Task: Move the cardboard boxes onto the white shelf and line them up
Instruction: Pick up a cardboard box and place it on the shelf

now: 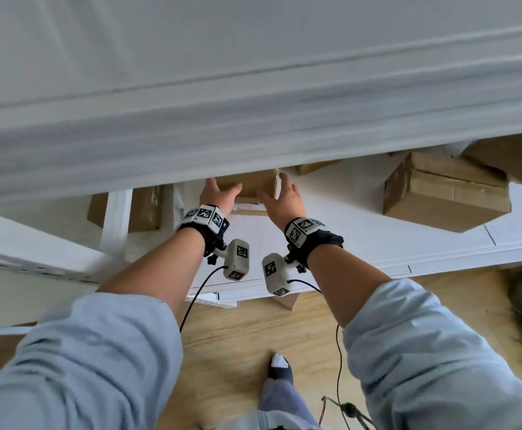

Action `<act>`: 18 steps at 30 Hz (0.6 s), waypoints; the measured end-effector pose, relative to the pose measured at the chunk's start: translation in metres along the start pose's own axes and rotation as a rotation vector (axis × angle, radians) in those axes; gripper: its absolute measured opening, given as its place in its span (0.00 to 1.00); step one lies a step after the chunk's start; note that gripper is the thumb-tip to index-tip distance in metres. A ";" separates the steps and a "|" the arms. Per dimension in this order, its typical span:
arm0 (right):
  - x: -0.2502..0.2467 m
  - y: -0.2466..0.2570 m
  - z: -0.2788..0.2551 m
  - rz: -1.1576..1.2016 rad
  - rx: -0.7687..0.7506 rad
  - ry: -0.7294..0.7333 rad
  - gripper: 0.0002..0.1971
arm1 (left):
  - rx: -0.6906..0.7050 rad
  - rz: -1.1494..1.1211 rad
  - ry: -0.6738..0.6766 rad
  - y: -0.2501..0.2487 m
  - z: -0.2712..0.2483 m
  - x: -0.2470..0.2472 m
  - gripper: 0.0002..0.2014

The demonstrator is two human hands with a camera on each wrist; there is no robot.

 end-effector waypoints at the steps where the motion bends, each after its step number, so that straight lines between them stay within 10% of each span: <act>1: 0.002 0.000 0.000 0.017 -0.005 0.008 0.35 | 0.004 0.007 -0.016 0.002 0.002 0.001 0.40; 18: -0.008 -0.005 -0.076 -0.047 0.014 -0.268 0.26 | 0.186 0.096 -0.031 0.020 -0.066 -0.027 0.30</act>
Point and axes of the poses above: each hand's wrist, its own z-axis towards the middle knuckle, its own x-axis out of the palm, y = z × x, the point moved 2 cm from there along z, towards the middle knuckle, and after that the axes turned 3 degrees about -y, right-handed, at the moved point
